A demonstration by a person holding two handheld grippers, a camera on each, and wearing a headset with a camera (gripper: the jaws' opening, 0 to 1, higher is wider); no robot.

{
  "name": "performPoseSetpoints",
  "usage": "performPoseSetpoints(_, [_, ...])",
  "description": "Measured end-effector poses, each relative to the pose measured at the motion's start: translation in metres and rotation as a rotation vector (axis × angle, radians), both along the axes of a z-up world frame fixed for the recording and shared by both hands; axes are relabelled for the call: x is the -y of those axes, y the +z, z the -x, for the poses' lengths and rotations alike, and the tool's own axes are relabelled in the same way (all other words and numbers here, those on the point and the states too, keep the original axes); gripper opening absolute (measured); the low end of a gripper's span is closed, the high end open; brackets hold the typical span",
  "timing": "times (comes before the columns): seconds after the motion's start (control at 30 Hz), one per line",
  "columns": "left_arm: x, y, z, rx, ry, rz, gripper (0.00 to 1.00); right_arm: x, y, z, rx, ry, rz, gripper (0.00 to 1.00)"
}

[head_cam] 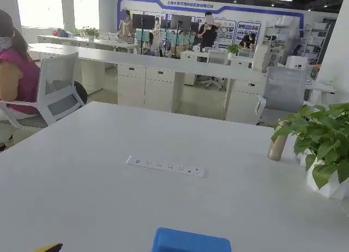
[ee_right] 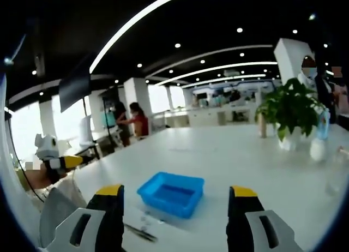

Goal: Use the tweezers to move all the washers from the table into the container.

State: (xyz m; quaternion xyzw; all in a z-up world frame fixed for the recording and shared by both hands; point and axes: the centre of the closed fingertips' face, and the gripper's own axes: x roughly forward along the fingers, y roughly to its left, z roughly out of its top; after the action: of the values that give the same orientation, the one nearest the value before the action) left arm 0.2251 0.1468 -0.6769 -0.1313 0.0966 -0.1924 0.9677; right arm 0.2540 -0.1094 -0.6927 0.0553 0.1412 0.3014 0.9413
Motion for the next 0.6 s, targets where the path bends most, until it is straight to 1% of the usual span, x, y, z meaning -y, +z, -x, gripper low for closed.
performPoseSetpoints(0.1, [-0.0002,-0.0004,0.0005,-0.001,0.007,-0.004,0.81,-0.0008,0.0009,-0.0003,-0.005,0.006,-0.022,0.72])
performPoseSetpoints(0.17, [0.0001,0.0002,0.0006,-0.001,0.009,0.004,0.8,-0.0026,0.0008,0.0,-0.01,0.015,-0.032,0.71])
performPoseSetpoints(0.27, [0.0005,0.0003,0.0003,0.0,0.01,0.007,0.8,-0.0043,-0.0003,0.0,-0.011,0.022,-0.023,0.71])
performPoseSetpoints(0.43, [-0.0006,-0.0024,0.0006,-0.009,0.001,-0.007,0.8,-0.0055,-0.0001,0.0,-0.003,0.023,-0.022,0.69])
performPoseSetpoints(0.6, [-0.0042,-0.0021,0.0009,-0.005,0.007,-0.003,0.79,-0.0047,-0.0024,0.0009,-0.013,0.024,-0.019,0.7])
